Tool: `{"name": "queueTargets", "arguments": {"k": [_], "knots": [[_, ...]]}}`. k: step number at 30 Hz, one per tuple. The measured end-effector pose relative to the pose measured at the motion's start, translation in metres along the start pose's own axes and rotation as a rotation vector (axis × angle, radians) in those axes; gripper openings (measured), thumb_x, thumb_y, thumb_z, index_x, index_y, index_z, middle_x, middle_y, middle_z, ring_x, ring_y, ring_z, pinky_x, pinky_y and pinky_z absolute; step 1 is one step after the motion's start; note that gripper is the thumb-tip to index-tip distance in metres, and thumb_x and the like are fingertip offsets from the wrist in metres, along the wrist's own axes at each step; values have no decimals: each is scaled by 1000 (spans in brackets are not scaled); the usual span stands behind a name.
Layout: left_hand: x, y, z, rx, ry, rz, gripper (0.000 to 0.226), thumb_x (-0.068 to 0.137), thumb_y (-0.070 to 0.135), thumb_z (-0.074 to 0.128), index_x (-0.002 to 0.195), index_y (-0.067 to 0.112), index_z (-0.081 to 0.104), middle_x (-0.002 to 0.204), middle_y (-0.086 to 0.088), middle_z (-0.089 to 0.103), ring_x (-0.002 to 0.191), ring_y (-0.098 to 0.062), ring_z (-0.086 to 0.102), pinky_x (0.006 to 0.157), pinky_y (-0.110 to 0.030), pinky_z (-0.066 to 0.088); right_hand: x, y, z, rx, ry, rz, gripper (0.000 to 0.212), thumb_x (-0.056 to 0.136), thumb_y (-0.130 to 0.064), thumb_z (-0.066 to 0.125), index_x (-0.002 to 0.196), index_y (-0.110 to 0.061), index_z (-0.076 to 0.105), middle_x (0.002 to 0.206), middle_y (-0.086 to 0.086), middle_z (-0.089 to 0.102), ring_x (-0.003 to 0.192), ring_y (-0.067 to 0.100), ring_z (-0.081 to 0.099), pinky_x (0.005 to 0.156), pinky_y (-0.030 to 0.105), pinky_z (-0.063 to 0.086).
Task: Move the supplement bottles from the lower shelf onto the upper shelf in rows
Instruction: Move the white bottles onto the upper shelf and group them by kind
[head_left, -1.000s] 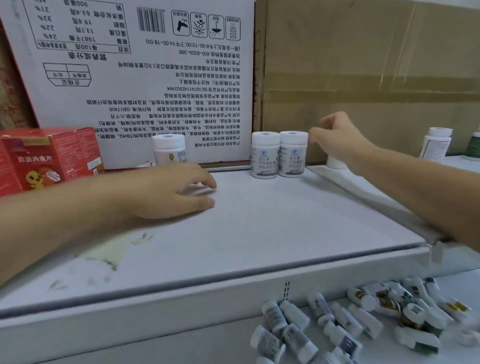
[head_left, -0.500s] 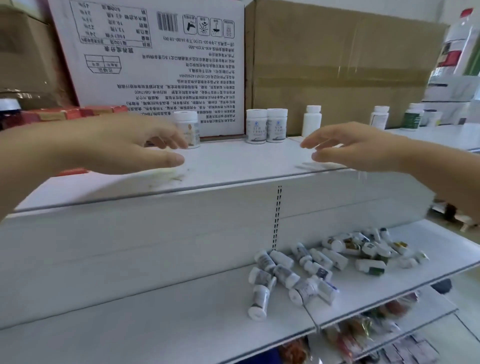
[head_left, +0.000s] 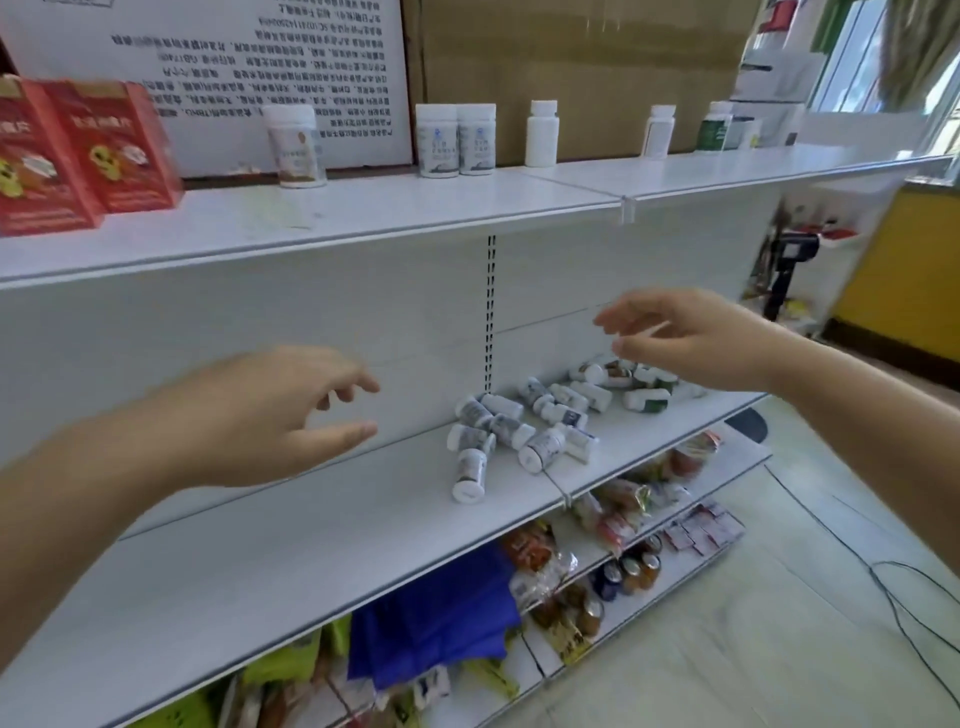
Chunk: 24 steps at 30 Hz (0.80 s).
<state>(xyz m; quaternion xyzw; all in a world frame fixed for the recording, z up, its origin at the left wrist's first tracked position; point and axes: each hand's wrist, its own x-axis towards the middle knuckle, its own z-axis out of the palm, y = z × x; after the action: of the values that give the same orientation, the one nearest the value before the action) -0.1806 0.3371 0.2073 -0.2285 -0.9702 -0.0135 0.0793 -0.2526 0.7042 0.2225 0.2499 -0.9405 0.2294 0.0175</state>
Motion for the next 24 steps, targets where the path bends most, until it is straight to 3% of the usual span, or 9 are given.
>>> {"name": "queueTargets", "arguments": {"k": [5, 9, 14, 18, 21, 24], "knots": [[30, -7, 72, -58, -109, -154, 50, 88, 64, 40, 129, 36, 50, 120, 16, 56, 107, -6, 55, 91, -29, 46, 15, 51, 61, -110, -74, 75, 34, 93, -33, 56, 126, -23, 59, 117, -7, 64, 105, 11, 61, 96, 37, 51], [68, -8, 139, -92, -171, -268, 46, 92, 57, 44, 130, 30, 50, 126, 9, 55, 109, -12, 57, 91, -29, 46, 50, 99, 111, -135, -188, 96, 35, 92, -35, 58, 126, -26, 58, 118, -6, 63, 105, 10, 59, 92, 30, 50], [123, -19, 216, -195, -264, -472, 52, 91, 58, 47, 133, 27, 49, 131, 4, 55, 109, -16, 57, 91, -30, 45, 113, 166, 173, -295, -310, 25, 43, 89, -31, 61, 130, -24, 55, 130, -3, 56, 116, 20, 54, 91, 27, 40], [170, -19, 285, -385, -233, -676, 67, 85, 60, 57, 138, 21, 44, 134, -1, 55, 117, -20, 56, 92, -30, 45, 161, 218, 215, -541, -423, -83, 58, 84, -28, 61, 139, -23, 44, 140, 4, 48, 130, 27, 44, 103, 37, 39], [195, -5, 330, -580, -253, -772, 64, 80, 61, 61, 129, 20, 50, 116, 1, 62, 101, -17, 60, 78, -29, 45, 182, 242, 234, -625, -507, -155, 72, 81, -30, 67, 144, -22, 33, 140, 6, 47, 130, 28, 43, 104, 39, 39], [208, 1, 358, -623, -212, -785, 46, 71, 56, 64, 104, 24, 61, 87, 9, 66, 82, -12, 63, 62, -25, 41, 198, 256, 246, -693, -515, -281, 66, 83, -34, 66, 140, -19, 36, 130, 4, 53, 122, 27, 46, 99, 38, 35]]}}
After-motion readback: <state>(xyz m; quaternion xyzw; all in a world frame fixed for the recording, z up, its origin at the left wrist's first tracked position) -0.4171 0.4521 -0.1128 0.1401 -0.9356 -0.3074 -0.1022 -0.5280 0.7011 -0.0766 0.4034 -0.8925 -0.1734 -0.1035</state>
